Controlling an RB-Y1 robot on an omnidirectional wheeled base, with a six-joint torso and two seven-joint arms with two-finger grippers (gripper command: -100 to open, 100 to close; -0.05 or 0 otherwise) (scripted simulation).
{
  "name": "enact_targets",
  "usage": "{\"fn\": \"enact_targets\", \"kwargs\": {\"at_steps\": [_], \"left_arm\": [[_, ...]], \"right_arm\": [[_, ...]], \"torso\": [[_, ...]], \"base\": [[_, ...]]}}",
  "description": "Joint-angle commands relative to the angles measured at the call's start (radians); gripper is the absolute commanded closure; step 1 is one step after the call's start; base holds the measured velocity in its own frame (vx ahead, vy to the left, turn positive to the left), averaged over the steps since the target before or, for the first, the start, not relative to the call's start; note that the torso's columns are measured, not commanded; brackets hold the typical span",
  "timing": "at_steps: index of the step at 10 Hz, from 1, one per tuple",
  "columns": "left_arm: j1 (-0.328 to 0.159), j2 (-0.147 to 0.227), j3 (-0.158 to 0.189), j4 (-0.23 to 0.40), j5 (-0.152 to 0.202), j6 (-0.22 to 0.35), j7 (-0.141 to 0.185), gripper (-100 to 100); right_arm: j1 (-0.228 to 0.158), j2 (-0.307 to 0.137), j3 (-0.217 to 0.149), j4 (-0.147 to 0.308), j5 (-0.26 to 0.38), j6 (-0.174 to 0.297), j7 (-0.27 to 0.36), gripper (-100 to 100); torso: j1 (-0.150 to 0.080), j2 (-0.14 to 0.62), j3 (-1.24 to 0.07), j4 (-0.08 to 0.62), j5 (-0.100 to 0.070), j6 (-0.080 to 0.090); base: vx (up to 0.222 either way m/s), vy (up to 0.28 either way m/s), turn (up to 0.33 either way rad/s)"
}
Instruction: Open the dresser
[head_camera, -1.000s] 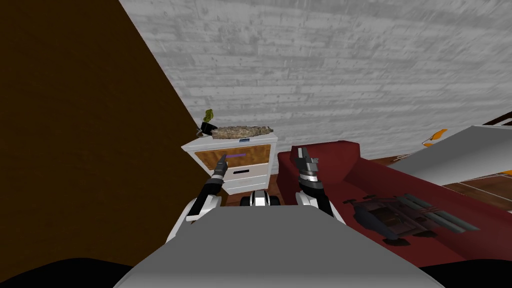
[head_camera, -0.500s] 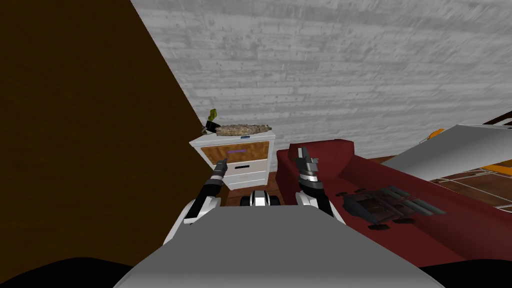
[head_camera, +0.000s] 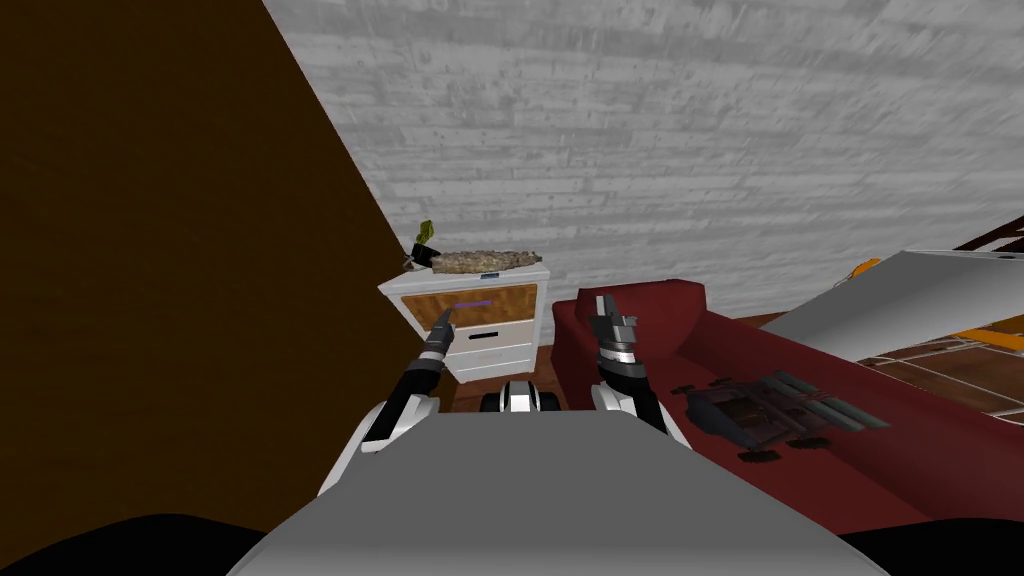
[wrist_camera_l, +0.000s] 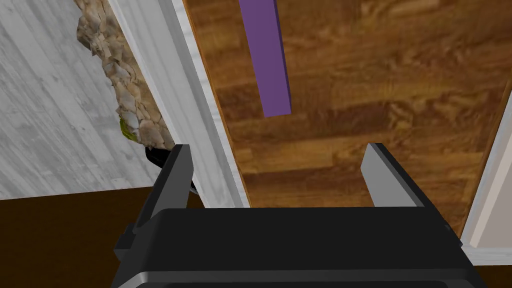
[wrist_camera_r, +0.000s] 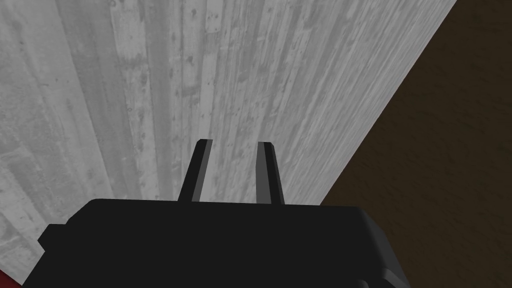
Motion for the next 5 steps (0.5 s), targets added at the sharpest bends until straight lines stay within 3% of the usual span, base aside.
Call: {"fn": "enact_targets", "kwargs": {"at_steps": [1, 4, 5], "left_arm": [[0.009, 0.002, 0.002, -0.024, 0.001, 0.031, 0.001, -100], [0.018, 0.006, 0.005, -0.036, 0.004, 0.029, 0.003, -100], [0.019, 0.006, 0.005, -0.038, 0.004, 0.031, 0.004, 100]], "right_arm": [[0.000, 0.000, 0.000, 0.000, 0.000, 0.000, 0.000, 0], [0.000, 0.000, 0.000, 0.000, 0.000, 0.000, 0.000, 0], [0.000, 0.000, 0.000, 0.000, 0.000, 0.000, 0.000, 0]], "torso": [[0.001, 0.006, 0.004, 0.002, 0.000, 0.000], [0.001, 0.008, 0.006, 0.003, 0.000, 0.000], [0.000, 0.009, 0.006, 0.003, 0.000, 0.000]], "base": [[0.170, 0.007, -0.028], [0.101, 0.010, -0.010], [0.013, 0.002, 0.001]]}}
